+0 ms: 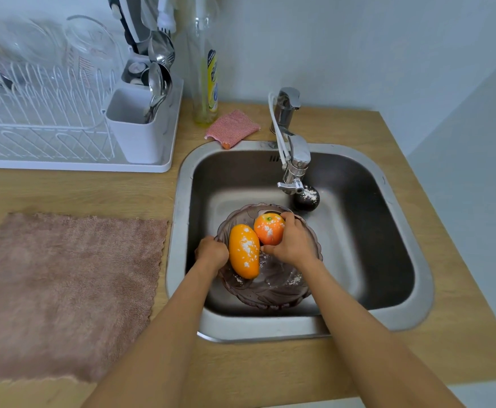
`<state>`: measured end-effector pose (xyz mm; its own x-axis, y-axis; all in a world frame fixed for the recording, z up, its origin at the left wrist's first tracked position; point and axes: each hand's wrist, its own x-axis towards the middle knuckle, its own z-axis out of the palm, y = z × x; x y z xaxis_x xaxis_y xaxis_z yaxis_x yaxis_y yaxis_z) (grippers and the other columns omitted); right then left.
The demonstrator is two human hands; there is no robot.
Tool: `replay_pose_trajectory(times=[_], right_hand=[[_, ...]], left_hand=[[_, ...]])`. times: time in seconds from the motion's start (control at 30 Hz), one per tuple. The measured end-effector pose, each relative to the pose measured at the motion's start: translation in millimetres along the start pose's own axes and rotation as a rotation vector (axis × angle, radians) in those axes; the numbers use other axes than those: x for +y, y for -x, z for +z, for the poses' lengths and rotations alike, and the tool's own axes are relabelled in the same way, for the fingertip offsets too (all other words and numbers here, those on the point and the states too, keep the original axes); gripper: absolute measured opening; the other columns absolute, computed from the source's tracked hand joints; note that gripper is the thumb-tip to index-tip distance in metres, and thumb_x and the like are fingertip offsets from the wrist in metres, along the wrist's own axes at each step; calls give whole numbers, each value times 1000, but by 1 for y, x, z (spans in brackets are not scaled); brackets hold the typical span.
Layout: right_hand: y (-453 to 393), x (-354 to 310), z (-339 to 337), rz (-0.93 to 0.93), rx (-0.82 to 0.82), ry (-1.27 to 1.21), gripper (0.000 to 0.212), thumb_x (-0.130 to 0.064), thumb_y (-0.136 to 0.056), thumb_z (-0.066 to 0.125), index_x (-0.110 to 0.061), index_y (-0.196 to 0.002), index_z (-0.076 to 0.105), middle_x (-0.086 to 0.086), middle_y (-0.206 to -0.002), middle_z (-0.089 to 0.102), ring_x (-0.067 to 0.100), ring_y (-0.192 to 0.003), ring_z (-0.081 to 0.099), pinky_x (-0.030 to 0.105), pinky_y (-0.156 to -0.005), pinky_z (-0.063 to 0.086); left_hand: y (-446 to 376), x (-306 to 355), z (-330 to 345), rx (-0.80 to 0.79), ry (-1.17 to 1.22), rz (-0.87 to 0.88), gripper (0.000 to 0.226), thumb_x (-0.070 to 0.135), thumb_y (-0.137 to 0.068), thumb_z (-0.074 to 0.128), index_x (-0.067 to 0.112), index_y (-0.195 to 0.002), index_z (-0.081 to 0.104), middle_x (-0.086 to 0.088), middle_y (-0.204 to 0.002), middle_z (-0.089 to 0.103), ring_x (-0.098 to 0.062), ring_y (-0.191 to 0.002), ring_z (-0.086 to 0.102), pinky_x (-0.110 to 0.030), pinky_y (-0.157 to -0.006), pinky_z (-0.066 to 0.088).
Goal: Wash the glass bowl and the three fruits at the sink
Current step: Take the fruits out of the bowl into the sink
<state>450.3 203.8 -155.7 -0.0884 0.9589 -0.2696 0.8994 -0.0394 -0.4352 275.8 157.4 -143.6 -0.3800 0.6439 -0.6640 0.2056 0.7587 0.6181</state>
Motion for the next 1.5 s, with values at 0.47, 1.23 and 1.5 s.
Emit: replay_pose_trajectory(times=[0.47, 1.23, 1.5], right_hand=[[-1, 10, -3, 30, 97, -163, 85, -38, -68, 83, -21, -136, 35, 9, -134, 46, 31, -118, 52, 42, -95, 47], [-41, 83, -41, 433, 406, -290, 83, -33, -71, 81, -11, -137, 35, 19, -135, 45, 38, -120, 49, 44, -92, 45], [-52, 81, -38, 437, 433, -307, 85, -34, -74, 79, -9, -140, 32, 21, -136, 42, 39, -121, 48, 43, -94, 44]], left_hand=[[-5, -2, 1, 11, -21, 21, 29, 7, -97, 38, -3, -115, 60, -23, -116, 62, -38, -107, 59, -46, -94, 51], [-15, -9, 8, 37, -66, 57, 28, 10, -98, 40, 3, -117, 59, -19, -113, 62, -35, -104, 59, -43, -91, 52], [-18, -10, 11, 30, -80, 61, 27, 8, -98, 38, 4, -115, 58, -18, -111, 62, -34, -103, 60, -46, -92, 52]])
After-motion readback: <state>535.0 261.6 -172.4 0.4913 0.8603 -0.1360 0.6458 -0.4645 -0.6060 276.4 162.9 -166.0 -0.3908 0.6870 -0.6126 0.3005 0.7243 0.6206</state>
